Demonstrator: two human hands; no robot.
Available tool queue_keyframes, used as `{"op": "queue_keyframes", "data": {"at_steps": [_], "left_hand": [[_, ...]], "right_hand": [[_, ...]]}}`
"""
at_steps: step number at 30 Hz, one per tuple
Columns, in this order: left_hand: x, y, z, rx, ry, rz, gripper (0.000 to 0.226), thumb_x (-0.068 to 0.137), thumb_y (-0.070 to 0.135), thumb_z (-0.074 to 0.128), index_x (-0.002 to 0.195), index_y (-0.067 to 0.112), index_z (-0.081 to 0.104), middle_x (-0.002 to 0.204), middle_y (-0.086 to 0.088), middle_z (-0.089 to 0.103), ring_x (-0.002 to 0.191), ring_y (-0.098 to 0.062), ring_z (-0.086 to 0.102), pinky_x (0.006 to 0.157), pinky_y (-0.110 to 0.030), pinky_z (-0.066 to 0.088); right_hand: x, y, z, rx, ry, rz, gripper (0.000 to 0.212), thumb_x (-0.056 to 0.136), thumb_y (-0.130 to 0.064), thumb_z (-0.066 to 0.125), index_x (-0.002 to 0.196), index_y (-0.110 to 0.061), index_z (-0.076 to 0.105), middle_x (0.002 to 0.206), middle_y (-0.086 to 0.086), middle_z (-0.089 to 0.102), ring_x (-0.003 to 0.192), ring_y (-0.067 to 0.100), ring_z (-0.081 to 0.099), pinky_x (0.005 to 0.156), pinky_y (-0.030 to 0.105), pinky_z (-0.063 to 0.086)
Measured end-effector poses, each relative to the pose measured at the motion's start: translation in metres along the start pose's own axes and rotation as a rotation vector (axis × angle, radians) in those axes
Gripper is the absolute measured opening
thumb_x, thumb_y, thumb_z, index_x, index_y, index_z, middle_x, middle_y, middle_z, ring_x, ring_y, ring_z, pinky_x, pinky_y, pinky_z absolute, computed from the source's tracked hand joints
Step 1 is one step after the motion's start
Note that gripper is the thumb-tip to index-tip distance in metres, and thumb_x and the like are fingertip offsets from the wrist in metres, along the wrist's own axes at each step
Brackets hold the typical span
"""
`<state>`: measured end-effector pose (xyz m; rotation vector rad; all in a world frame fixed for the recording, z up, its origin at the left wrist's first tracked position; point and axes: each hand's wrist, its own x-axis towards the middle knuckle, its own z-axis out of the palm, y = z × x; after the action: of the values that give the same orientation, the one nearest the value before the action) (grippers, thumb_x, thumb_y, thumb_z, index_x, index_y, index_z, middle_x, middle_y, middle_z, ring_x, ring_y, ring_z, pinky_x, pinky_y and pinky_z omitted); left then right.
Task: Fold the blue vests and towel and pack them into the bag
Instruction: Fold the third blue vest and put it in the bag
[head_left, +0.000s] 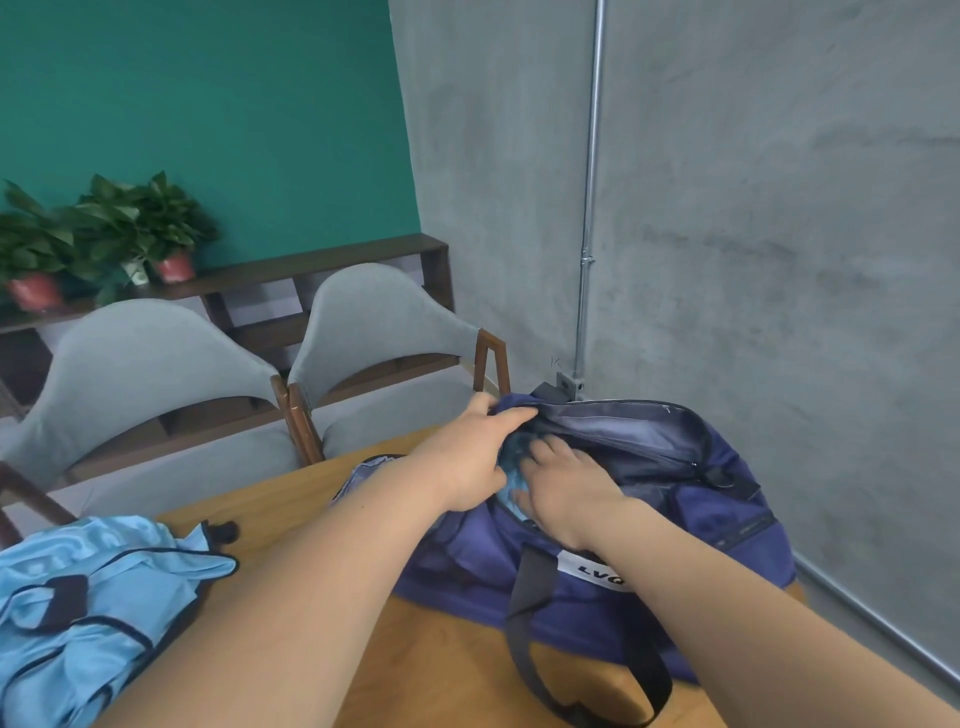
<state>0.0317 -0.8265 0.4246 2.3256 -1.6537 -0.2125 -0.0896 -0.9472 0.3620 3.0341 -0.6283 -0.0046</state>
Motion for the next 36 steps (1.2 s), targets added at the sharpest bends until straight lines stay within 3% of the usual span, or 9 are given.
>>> {"op": "queue_keyframes", "data": {"at_steps": [2, 3, 7, 9, 11, 12, 19, 28, 36], "left_hand": [[-0.002, 0.001, 0.001, -0.003, -0.002, -0.002, 0.086, 0.091, 0.008, 0.064, 0.164, 0.038, 0.029, 0.158, -0.001, 0.026, 0.135, -0.029, 0.052, 0.112, -0.042, 0.046], [-0.003, 0.002, 0.0, -0.01, -0.003, -0.006, 0.086, 0.091, 0.008, 0.064, 0.164, 0.037, 0.028, 0.158, 0.0, 0.027, 0.134, -0.028, 0.052, 0.112, -0.04, 0.046], [-0.004, 0.007, 0.0, -0.02, -0.012, -0.025, 0.088, 0.092, 0.006, 0.063, 0.165, 0.034, 0.025, 0.163, -0.001, 0.025, 0.141, -0.027, 0.047, 0.114, -0.036, 0.043], [-0.005, 0.009, 0.001, -0.014, -0.015, -0.033, 0.089, 0.092, 0.005, 0.062, 0.166, 0.034, 0.023, 0.164, -0.002, 0.025, 0.142, -0.027, 0.046, 0.114, -0.036, 0.043], [-0.005, 0.01, 0.003, 0.001, -0.017, -0.042, 0.088, 0.093, 0.006, 0.061, 0.166, 0.034, 0.022, 0.163, -0.003, 0.027, 0.14, -0.029, 0.047, 0.112, -0.038, 0.045], [-0.005, 0.01, 0.004, 0.014, -0.019, -0.047, 0.087, 0.093, 0.006, 0.061, 0.166, 0.034, 0.022, 0.163, -0.004, 0.027, 0.139, -0.029, 0.048, 0.111, -0.039, 0.045], [-0.012, 0.016, 0.008, 0.059, -0.016, -0.13, 0.077, 0.101, 0.018, 0.059, 0.166, 0.037, 0.021, 0.162, -0.006, 0.029, 0.135, -0.033, 0.052, 0.112, -0.043, 0.045], [-0.05, 0.035, -0.007, 0.125, -0.041, -0.208, 0.066, 0.109, 0.028, 0.05, 0.167, 0.035, 0.018, 0.168, -0.01, 0.016, 0.143, -0.037, 0.044, 0.118, -0.044, 0.039], [-0.118, 0.053, -0.015, 0.22, -0.008, -0.345, 0.072, 0.106, 0.012, 0.05, 0.166, 0.03, 0.015, 0.169, -0.009, 0.016, 0.151, -0.036, 0.029, 0.118, -0.047, 0.039]], "right_hand": [[0.003, 0.003, 0.023, 0.108, -0.143, 0.05, 0.11, 0.08, -0.086, -0.012, 0.165, -0.023, 0.015, 0.173, 0.004, 0.005, 0.159, 0.032, 0.0, 0.127, 0.047, 0.014], [0.005, 0.005, 0.033, 0.158, -0.166, 0.077, 0.112, 0.076, -0.089, -0.015, 0.167, -0.027, 0.008, 0.174, 0.001, -0.004, 0.159, 0.032, -0.008, 0.129, 0.047, 0.007], [0.011, 0.003, 0.035, 0.236, -0.153, 0.087, 0.078, 0.098, -0.077, 0.011, 0.165, -0.039, -0.004, 0.173, -0.001, -0.02, 0.158, 0.033, -0.022, 0.129, 0.049, -0.002], [0.01, -0.002, 0.035, 0.207, -0.127, 0.083, 0.087, 0.087, -0.085, -0.001, 0.164, -0.044, -0.004, 0.173, 0.0, -0.021, 0.157, 0.035, -0.023, 0.129, 0.052, -0.002], [0.006, -0.006, 0.041, 0.213, -0.083, 0.084, 0.114, 0.061, -0.094, -0.027, 0.163, -0.049, -0.002, 0.173, -0.002, -0.02, 0.157, 0.036, -0.022, 0.128, 0.053, 0.0], [0.005, -0.005, 0.045, 0.23, -0.076, 0.092, 0.121, 0.054, -0.096, -0.031, 0.162, -0.05, -0.002, 0.173, -0.003, -0.019, 0.157, 0.036, -0.021, 0.128, 0.053, 0.001], [0.01, -0.005, 0.017, 0.168, -0.219, 0.116, 0.077, 0.095, -0.078, 0.017, 0.163, -0.049, -0.003, 0.173, -0.003, -0.018, 0.158, 0.035, -0.019, 0.126, 0.059, -0.002], [-0.029, -0.005, -0.031, 0.084, -0.256, 0.117, 0.074, 0.105, -0.068, 0.02, 0.167, -0.031, 0.003, 0.175, -0.005, -0.006, 0.161, 0.023, -0.012, 0.128, 0.054, 0.006], [-0.072, -0.038, -0.07, 0.068, -0.106, 0.029, 0.071, 0.107, -0.062, 0.026, 0.167, -0.028, 0.01, 0.175, 0.0, 0.003, 0.161, 0.027, -0.001, 0.128, 0.053, 0.012]]}}
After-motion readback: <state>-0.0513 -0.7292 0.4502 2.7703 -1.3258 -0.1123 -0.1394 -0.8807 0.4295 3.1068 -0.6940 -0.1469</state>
